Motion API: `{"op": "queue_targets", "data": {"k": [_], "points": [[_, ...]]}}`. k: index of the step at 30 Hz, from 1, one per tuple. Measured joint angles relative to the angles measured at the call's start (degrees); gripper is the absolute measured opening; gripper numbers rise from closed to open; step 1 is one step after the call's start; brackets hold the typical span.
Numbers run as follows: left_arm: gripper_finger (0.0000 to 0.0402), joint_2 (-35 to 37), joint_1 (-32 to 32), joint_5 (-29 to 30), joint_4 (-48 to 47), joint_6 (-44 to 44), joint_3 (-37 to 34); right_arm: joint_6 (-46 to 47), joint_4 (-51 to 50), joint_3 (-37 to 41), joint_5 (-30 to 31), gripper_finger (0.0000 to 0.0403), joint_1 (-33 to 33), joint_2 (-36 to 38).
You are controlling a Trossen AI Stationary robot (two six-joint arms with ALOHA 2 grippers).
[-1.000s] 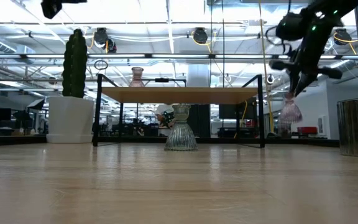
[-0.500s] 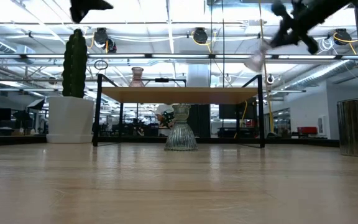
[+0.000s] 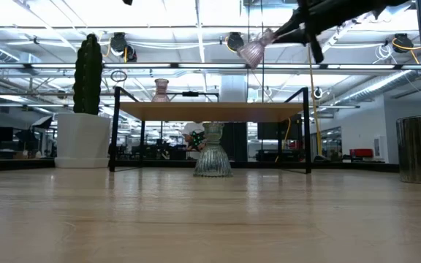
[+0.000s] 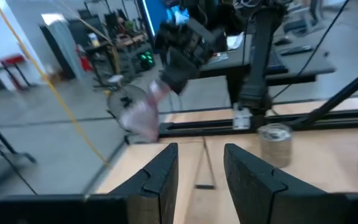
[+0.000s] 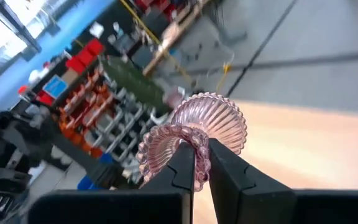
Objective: Pick & Place candle stick holders
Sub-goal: Put the pink candle holder on the shelf
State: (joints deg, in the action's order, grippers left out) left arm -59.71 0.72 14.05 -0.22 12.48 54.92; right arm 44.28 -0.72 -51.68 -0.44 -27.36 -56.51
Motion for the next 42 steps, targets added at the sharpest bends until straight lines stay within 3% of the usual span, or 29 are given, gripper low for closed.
{"op": "queue_targets", "data": {"k": [10, 20, 26, 37, 42], "points": [[0.0131, -6.55, -2.1, 6.19, 4.41, 7.36, 0.32, 8.1, 10.82, 0.0, -7.26, 0.0017, 4.13, -9.7], [0.0131, -12.16, -2.09, 7.14, 4.28, 10.66, 5.36, 7.6, 11.23, -6.56, -8.92, 0.0017, 8.18, -17.35], [0.0131, -15.75, -2.09, 13.2, -2.33, 11.42, 10.46, 5.68, 8.39, -11.6, -11.78, 0.0017, 8.53, -20.31], [0.0133, -20.2, -1.48, 15.62, -11.1, 7.7, 17.59, 2.93, 5.2, -13.4, -11.27, 0.0017, 9.51, -21.48], [0.0161, -22.43, -0.67, 15.54, -12.57, 5.23, 19.92, 1.5, 4.96, -13.4, -10.18, 0.0017, 9.89, -21.48]]}}
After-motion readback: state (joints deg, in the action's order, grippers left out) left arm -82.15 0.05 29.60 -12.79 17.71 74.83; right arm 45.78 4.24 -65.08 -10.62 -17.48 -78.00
